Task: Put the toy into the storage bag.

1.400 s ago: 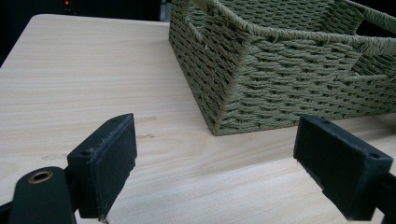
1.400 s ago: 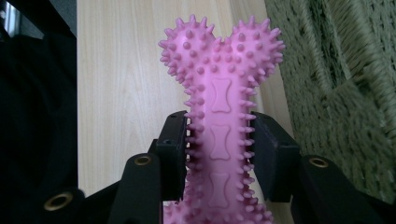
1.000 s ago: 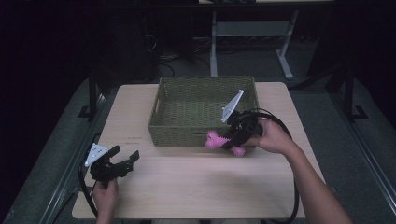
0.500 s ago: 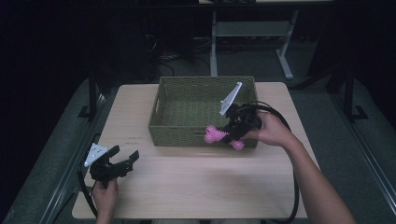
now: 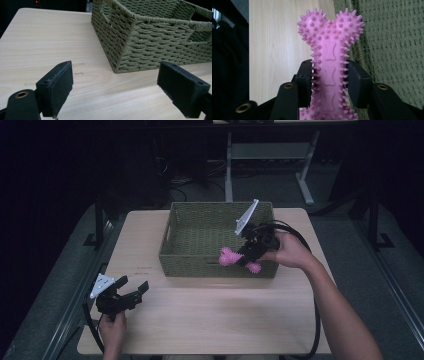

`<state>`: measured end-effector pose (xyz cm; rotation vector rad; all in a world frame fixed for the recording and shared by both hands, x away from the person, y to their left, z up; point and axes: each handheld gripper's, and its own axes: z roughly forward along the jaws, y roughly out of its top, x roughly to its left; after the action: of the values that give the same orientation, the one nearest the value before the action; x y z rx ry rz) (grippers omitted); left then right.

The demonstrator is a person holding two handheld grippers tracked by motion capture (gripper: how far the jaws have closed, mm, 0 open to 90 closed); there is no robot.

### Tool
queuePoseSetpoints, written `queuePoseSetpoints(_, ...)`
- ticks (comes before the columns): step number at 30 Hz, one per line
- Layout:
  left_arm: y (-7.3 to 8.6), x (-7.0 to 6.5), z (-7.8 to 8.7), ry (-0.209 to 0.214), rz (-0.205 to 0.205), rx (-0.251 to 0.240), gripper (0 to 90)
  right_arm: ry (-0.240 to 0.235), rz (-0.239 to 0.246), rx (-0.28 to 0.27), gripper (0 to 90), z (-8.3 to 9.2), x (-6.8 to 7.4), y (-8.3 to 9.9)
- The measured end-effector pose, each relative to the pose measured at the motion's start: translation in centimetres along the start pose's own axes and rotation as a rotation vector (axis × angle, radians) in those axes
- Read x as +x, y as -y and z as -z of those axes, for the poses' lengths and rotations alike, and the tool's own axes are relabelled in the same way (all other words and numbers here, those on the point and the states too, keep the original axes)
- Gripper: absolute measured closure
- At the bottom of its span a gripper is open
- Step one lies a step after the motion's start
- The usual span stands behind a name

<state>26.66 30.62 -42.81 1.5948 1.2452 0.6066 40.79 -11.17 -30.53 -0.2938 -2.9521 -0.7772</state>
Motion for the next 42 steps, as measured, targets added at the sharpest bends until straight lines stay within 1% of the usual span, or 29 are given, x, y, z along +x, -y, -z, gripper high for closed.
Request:
queuePoseSetpoints(2, 0.0, 0.0, 0.0, -0.001, -0.001, 0.000, 12.8, -0.003, 0.001, -0.008, 58.1, 0.2, -0.2, -0.1)
queuePoseSetpoints(8, 0.0, 0.0, 0.0, 0.000, 0.001, 0.000, 12.8, 0.011, -0.003, 0.004, 58.1, 0.7, -0.9, -0.6)
queuePoseSetpoints(12, 0.0, 0.0, 0.0, -0.001, 0.001, 0.000, 12.8, 0.009, -0.009, 0.003, 58.1, 0.9, -1.3, -0.7)
queuePoseSetpoints(15, 0.0, 0.0, 0.0, 0.001, -0.001, 0.002, 12.8, 0.016, -0.015, 0.013, 58.0, 1.1, -1.8, -1.0)
queuePoseSetpoints(17, 0.0, 0.0, 0.0, 0.001, 0.000, 0.003, 12.8, 0.014, -0.018, 0.002, 58.1, 1.2, -2.3, -1.1)
queuePoseSetpoints(25, 0.0, 0.0, 0.0, 0.003, 0.000, 0.002, 12.8, 0.022, -0.035, 0.019, 58.0, 1.2, -3.6, -1.4)
queuePoseSetpoints(29, 0.0, 0.0, 0.0, 0.002, 0.000, 0.003, 12.8, 0.018, -0.044, 0.011, 58.1, 1.2, -4.2, -1.5)
queuePoseSetpoints(35, 0.0, 0.0, -0.1, 0.004, 0.000, 0.003, 12.8, 0.022, -0.060, 0.022, 58.1, 1.2, -5.0, -1.4)
queuePoseSetpoints(42, 0.0, 0.0, 0.0, 0.004, 0.000, 0.004, 12.8, 0.018, -0.075, 0.030, 58.0, 0.7, -5.9, -1.4)
